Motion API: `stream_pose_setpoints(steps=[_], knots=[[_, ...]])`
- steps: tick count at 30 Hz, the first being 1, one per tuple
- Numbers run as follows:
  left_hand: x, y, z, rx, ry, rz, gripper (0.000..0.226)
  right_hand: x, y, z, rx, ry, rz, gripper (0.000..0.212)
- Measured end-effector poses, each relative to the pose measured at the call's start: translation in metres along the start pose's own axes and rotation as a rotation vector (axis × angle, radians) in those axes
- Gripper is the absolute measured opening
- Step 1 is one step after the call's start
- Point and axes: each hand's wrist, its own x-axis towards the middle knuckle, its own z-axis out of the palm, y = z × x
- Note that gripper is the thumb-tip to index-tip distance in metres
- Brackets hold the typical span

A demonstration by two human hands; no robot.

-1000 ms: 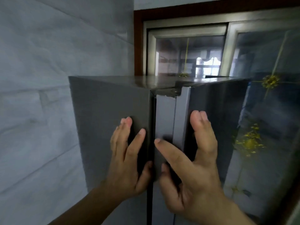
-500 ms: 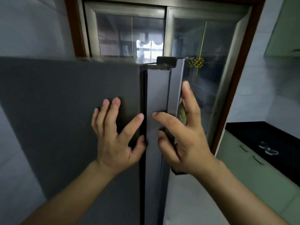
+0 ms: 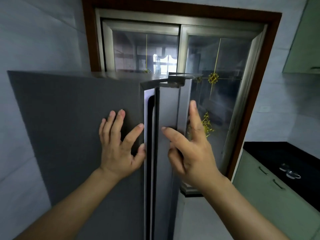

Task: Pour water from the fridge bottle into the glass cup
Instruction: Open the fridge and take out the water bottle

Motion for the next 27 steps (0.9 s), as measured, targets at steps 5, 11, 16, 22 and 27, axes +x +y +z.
stream_pose_setpoints(steps=[5,11,16,22,27], knots=[[0.0,0.005,-0.001,0.017,-0.018,-0.013,0.048,-0.035,0.025,-0.044,0.083,0.007,0.082,0.035],[0.005,0.011,-0.013,0.072,-0.075,-0.011,0.048,-0.069,0.047,-0.089,0.077,0.081,0.18,0.039],[0.006,0.018,-0.02,0.094,-0.131,-0.042,0.051,-0.103,0.055,-0.124,0.024,0.22,0.362,0.04],[0.008,0.028,-0.029,0.068,-0.186,-0.083,0.049,-0.113,0.053,-0.136,-0.187,0.247,0.196,0.036],[0.01,0.032,-0.032,0.076,-0.227,-0.124,0.049,-0.082,0.065,-0.116,-0.257,-0.228,0.294,0.05]])
